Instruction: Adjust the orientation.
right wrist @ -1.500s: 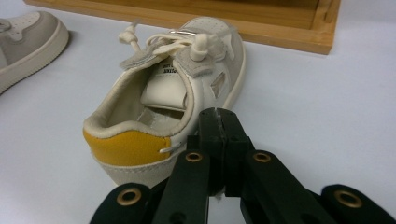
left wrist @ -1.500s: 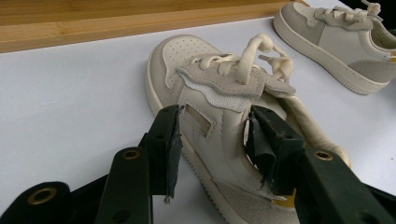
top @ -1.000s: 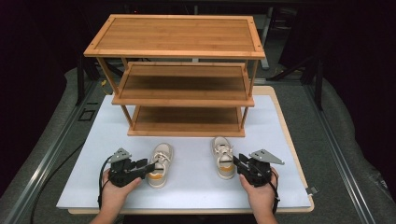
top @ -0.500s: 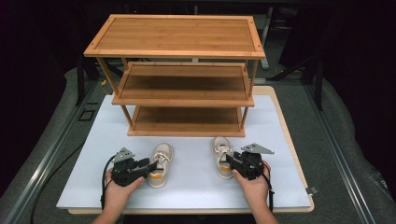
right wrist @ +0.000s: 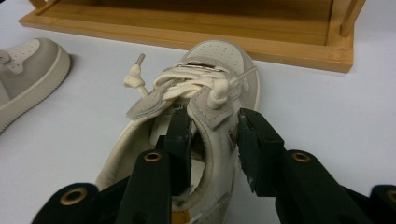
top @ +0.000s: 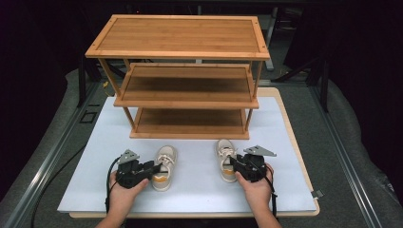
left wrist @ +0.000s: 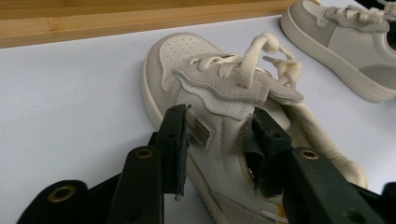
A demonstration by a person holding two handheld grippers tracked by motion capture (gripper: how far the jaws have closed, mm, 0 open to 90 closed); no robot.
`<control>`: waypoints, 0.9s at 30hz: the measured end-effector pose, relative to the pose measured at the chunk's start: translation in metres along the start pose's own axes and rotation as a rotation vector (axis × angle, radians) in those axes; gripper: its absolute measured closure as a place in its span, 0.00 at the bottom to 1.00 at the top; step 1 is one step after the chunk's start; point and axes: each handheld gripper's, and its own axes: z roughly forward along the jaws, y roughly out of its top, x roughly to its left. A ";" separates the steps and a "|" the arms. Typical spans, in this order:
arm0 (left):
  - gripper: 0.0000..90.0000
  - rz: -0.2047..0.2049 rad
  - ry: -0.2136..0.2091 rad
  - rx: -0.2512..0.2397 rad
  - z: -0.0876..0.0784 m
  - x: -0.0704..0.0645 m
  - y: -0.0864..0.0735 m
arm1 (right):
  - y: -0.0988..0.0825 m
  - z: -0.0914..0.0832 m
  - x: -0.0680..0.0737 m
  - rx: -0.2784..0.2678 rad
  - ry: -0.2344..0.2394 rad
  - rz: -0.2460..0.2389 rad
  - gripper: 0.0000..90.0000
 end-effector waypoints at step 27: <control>0.73 -0.061 -0.074 0.000 0.026 -0.039 0.006 | -0.010 0.005 0.071 0.033 0.089 -0.030 0.77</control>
